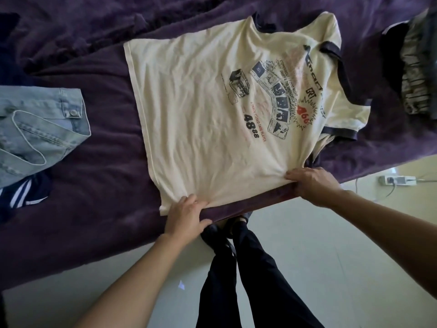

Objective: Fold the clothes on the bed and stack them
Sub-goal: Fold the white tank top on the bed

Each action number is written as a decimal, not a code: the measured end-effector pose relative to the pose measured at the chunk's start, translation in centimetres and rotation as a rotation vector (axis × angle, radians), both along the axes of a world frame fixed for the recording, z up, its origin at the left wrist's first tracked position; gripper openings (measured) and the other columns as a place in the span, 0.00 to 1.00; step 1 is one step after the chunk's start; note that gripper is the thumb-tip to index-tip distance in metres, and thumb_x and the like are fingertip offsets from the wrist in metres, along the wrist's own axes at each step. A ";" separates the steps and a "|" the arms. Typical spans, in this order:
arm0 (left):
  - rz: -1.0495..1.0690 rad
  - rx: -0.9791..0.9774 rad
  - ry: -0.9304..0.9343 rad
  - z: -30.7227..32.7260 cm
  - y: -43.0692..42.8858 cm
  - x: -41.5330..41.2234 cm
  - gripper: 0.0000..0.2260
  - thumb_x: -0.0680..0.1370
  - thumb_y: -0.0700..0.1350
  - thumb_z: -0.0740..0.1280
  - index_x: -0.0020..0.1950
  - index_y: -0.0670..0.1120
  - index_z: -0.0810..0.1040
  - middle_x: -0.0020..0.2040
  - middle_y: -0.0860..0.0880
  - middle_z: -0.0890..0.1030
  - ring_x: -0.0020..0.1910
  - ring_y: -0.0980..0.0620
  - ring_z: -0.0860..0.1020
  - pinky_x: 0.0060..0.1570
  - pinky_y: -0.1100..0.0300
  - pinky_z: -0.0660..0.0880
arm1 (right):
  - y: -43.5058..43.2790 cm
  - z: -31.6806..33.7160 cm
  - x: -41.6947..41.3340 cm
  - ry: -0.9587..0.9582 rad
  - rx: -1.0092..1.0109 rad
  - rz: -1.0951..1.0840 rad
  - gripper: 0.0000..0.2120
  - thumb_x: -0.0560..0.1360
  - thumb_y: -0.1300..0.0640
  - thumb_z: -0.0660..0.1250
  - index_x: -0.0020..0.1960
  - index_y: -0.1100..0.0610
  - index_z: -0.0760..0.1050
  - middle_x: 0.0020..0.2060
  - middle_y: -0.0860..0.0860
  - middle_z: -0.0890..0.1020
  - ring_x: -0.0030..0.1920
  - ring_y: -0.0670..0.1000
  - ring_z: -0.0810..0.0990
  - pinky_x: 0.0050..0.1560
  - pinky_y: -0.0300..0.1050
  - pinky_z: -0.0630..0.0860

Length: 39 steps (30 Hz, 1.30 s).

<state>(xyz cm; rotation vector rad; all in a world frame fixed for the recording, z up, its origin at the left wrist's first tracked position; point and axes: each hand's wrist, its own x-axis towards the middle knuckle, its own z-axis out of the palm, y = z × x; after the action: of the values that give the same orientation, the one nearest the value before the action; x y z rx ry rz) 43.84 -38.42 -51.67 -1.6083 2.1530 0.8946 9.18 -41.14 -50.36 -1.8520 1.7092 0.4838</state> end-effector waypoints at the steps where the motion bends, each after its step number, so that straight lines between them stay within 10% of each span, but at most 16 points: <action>1: 0.090 -0.018 0.063 -0.3 0.2 0.2 0.23 0.73 0.59 0.69 0.66 0.54 0.75 0.60 0.54 0.75 0.60 0.51 0.71 0.57 0.58 0.66 | 0.1 -0.1 -0.5 -0.047 -0.025 -0.083 0.18 0.72 0.53 0.70 0.62 0.47 0.78 0.63 0.45 0.79 0.64 0.52 0.76 0.63 0.48 0.71; 8: 0.382 0.064 0.179 0.5 -0.7 3.7 0.06 0.77 0.43 0.67 0.50 0.45 0.83 0.48 0.50 0.82 0.49 0.47 0.79 0.49 0.55 0.75 | -1.4 2.3 -2.2 0.003 0.065 -0.106 0.08 0.73 0.49 0.71 0.52 0.46 0.83 0.48 0.46 0.84 0.51 0.52 0.81 0.51 0.45 0.76; 13: 0.392 -0.079 0.206 3.3 -2.4 4.5 0.10 0.77 0.39 0.62 0.37 0.47 0.67 0.31 0.50 0.75 0.33 0.46 0.73 0.33 0.53 0.66 | -3.4 3.9 -2.0 -0.022 -0.045 -0.157 0.06 0.77 0.52 0.65 0.50 0.50 0.80 0.44 0.51 0.83 0.47 0.56 0.81 0.43 0.46 0.73; 22: 0.575 -0.402 0.246 7.2 -16.4 8.1 0.07 0.73 0.34 0.66 0.48 0.42 0.80 0.44 0.43 0.83 0.44 0.42 0.81 0.43 0.49 0.78 | -19.1 9.6 -0.2 -0.179 -0.450 -0.132 0.08 0.78 0.61 0.63 0.53 0.64 0.77 0.46 0.61 0.81 0.46 0.62 0.79 0.40 0.43 0.62; 34: 0.962 -0.510 -0.066 3.3 -40.7 8.1 0.12 0.75 0.38 0.62 0.54 0.45 0.82 0.54 0.39 0.82 0.55 0.39 0.79 0.56 0.50 0.75 | -45.1 0.9 2.6 -0.175 -0.393 -0.167 0.12 0.75 0.56 0.61 0.55 0.55 0.78 0.54 0.60 0.81 0.55 0.63 0.77 0.52 0.50 0.73; 39: 0.747 -0.602 -0.249 -0.5 -41.7 2.7 0.15 0.73 0.40 0.64 0.60 0.46 0.75 0.64 0.39 0.70 0.63 0.36 0.68 0.61 0.43 0.65 | -46.0 -2.6 1.6 -0.149 -0.470 -0.115 0.17 0.74 0.51 0.64 0.61 0.55 0.73 0.57 0.57 0.77 0.58 0.61 0.74 0.53 0.53 0.73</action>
<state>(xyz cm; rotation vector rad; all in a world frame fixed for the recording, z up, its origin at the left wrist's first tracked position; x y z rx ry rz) 46.57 -80.15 -52.16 -2.7382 1.7236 0.1478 10.74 -87.16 -52.93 -2.0238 1.9273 -0.1153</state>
